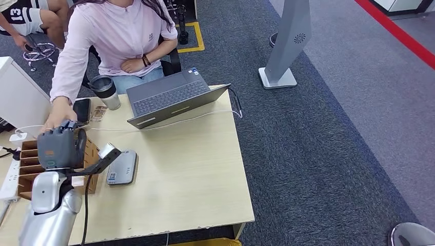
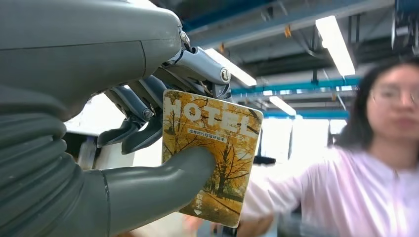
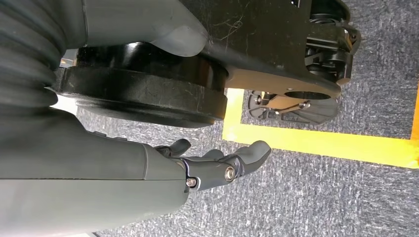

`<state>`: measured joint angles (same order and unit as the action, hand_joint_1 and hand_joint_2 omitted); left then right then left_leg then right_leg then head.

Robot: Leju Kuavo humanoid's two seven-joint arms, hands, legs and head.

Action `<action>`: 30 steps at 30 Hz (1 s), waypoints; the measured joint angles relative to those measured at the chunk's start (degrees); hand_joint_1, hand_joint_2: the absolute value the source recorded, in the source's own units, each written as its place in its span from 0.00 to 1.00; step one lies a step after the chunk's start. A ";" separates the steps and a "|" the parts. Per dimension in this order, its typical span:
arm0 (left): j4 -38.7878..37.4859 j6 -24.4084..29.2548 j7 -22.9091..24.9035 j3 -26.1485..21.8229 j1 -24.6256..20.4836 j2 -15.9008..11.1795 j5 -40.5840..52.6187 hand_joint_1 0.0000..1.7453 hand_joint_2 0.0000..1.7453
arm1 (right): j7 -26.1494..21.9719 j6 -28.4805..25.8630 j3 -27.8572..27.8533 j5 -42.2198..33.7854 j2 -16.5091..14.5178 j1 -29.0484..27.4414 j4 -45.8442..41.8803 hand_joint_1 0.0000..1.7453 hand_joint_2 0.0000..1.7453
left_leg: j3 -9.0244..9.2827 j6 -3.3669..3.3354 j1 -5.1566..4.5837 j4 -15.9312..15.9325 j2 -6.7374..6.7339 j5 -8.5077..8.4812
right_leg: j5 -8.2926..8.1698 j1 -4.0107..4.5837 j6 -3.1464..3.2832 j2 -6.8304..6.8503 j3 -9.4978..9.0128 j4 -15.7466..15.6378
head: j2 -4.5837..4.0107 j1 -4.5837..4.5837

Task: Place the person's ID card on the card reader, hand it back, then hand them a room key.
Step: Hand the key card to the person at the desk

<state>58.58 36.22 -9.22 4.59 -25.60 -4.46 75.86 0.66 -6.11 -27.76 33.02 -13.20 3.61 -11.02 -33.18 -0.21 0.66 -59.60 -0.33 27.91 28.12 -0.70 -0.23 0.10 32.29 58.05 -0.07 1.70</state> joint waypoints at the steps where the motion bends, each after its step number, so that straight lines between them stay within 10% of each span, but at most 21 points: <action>1: 0.36 0.05 -0.15 -0.20 -0.43 -0.35 -0.07 1.00 1.00 | 0.00 -0.01 -0.01 0.01 0.00 0.00 0.00 0.00 1.00 | 0.00 0.00 -0.01 0.00 0.00 0.00 | 0.00 0.00 0.00 0.00 0.00 0.00 | 0.00 -0.01; 19: -1.08 1.86 -0.61 -2.25 -8.88 -4.50 -0.28 1.00 1.00 | 0.04 0.04 -0.40 1.16 0.00 0.08 0.00 0.00 1.00 | -0.01 0.03 0.00 0.00 0.01 -0.03 | -0.02 0.00 0.00 0.01 0.00 0.00 | 0.00 0.00; 21: -1.67 2.11 -0.97 -2.39 -9.35 -4.56 -0.50 0.85 1.00 | 0.04 0.04 -0.45 1.20 0.00 0.09 0.00 0.00 1.00 | -0.01 0.03 0.00 0.00 0.00 -0.03 | -0.02 0.00 0.00 0.01 0.00 0.00 | 0.00 0.00; 25: -2.54 2.70 -0.58 -2.78 -9.47 -4.71 -0.74 0.00 1.00 | -0.70 0.13 -0.48 2.01 0.00 0.10 0.00 0.00 1.00 | -0.07 0.03 -0.01 0.01 0.01 -0.02 | -0.02 -0.01 0.00 0.02 -0.03 0.01 | 0.00 0.02; 27: -1.63 2.76 3.15 -3.48 -7.19 -6.27 -2.21 0.00 1.00 | -6.40 -0.31 0.27 6.61 0.04 -0.98 0.24 0.00 1.00 | 0.04 0.09 -0.04 0.11 -0.15 0.12 | 0.04 -0.02 0.03 -0.12 -0.12 0.03 | 0.00 0.30; 30: 2.76 3.08 3.91 -8.84 1.38 -11.43 -9.61 0.00 1.00 | -29.47 -9.57 3.77 10.93 -0.33 -9.70 2.24 0.00 1.00 | 1.02 0.21 -0.04 0.19 -1.06 0.84 | 0.48 -0.03 0.26 -0.85 -0.12 -0.10 | -0.01 0.09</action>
<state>61.34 39.29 -5.32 -4.25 -24.22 -15.90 66.25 -28.82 -15.69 -23.99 43.95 -13.54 -6.09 -8.78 -32.16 0.00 0.61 -59.42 -1.39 28.75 28.60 -0.73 0.02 -0.75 32.17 57.94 -0.07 1.78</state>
